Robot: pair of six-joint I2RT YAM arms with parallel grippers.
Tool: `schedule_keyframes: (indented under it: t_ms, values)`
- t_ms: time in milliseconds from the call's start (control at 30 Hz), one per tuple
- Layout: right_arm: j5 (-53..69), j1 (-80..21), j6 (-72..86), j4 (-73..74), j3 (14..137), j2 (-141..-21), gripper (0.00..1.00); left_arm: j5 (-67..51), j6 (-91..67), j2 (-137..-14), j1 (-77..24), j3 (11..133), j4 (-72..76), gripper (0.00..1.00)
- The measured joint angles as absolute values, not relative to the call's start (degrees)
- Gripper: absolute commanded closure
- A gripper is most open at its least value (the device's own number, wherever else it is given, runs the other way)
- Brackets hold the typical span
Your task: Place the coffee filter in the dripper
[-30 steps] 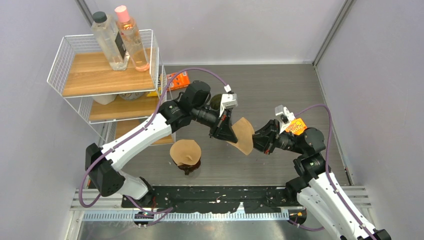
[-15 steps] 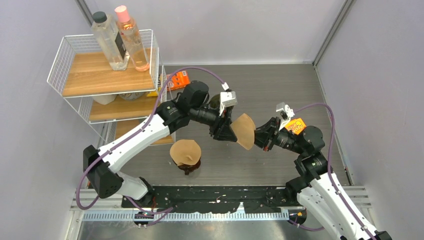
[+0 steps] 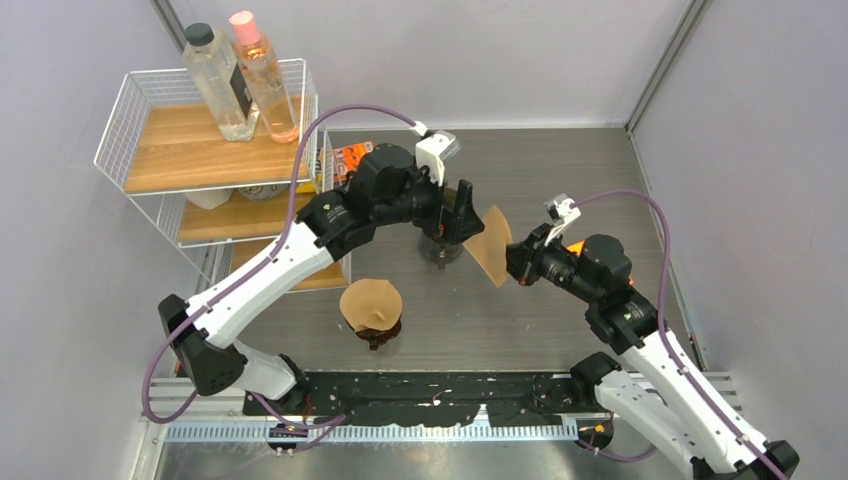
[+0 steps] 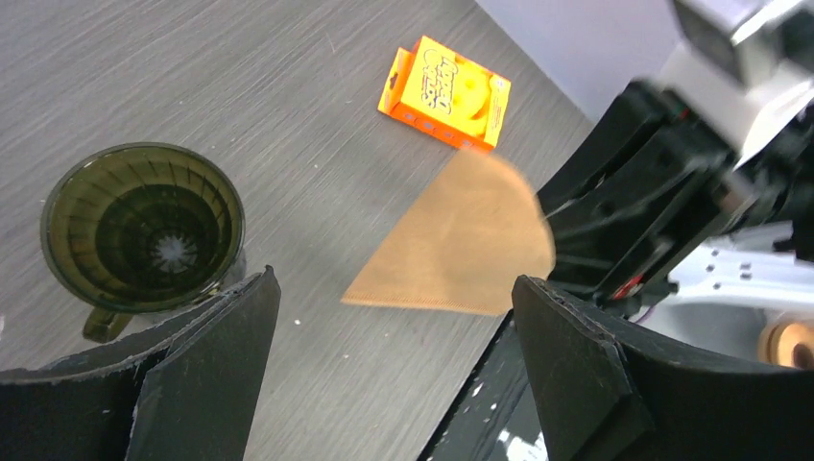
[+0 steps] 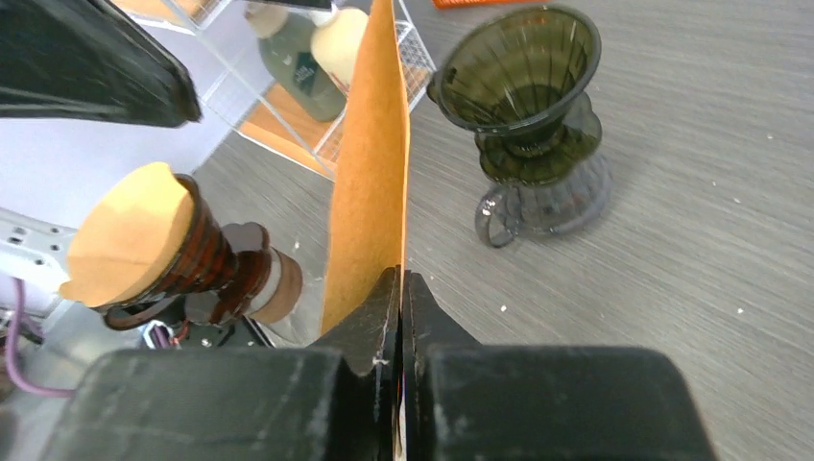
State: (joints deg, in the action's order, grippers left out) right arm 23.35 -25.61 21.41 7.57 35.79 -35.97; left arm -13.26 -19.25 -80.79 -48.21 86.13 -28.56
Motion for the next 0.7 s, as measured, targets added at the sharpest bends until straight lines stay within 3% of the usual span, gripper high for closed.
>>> schedule_keyframes:
  t_ms: [200,367,700]
  values:
    - [5.26,-37.06,19.29,12.62,39.03,-39.57,0.95,-8.32,-25.56,-83.70,-51.24,88.16,-27.68,0.00]
    - [-5.43,-40.84,19.25,13.43,40.12,-40.86,0.95,-4.38,-27.79,-84.90,-53.23,88.16,-27.66,0.01]
    - [-12.86,-43.77,19.59,13.93,41.71,-43.51,0.95,3.60,-28.29,-85.86,-55.79,88.16,-26.89,0.00]
